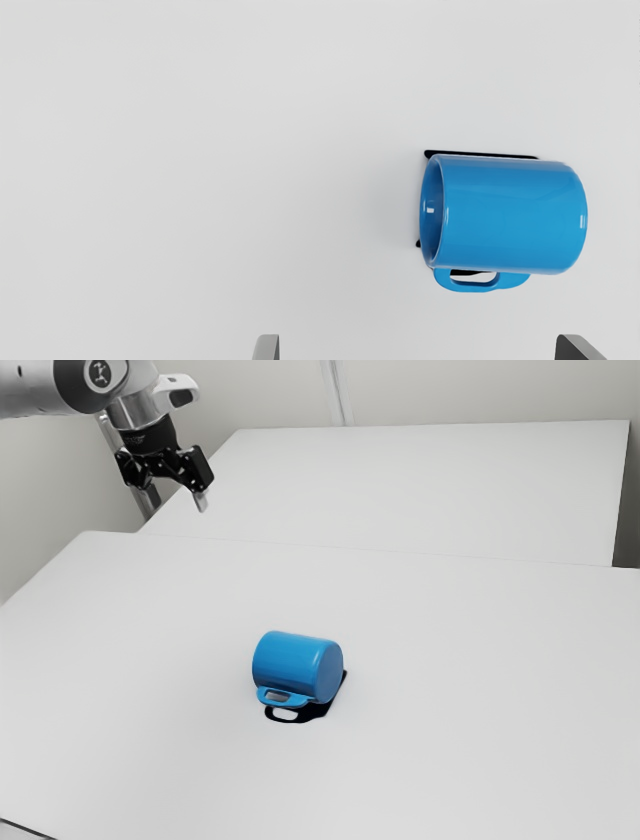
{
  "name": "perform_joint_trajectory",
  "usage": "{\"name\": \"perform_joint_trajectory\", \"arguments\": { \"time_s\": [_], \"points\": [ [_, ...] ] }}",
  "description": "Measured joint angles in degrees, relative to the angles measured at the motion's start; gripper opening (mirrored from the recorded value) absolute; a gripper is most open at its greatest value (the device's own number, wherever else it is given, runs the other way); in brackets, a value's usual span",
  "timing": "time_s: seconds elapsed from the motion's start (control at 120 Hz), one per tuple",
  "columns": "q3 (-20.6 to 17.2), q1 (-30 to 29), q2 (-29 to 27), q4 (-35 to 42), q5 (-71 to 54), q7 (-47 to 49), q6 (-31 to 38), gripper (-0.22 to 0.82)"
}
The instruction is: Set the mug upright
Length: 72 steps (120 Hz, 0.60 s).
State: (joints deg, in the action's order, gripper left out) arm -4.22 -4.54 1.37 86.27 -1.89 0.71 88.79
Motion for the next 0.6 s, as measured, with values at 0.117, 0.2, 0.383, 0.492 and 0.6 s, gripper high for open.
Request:
{"name": "perform_joint_trajectory", "arguments": {
  "time_s": [0.117,0.2,0.383,0.492,0.6],
  "points": [
    [-0.07,-0.11,0.00,0.03,0.08,0.08,0.73,0.60],
    [-0.07,-0.10,-0.13,0.11,-0.03,0.12,1.06,0.60],
    [-0.08,-0.06,-0.58,1.75,-0.04,0.20,1.82,0.60],
    [-0.16,-0.24,-0.85,5.46,1.05,0.35,2.55,0.60],
    [-0.17,-0.45,-1.25,9.64,3.09,0.46,3.60,0.60]
  ]
}}
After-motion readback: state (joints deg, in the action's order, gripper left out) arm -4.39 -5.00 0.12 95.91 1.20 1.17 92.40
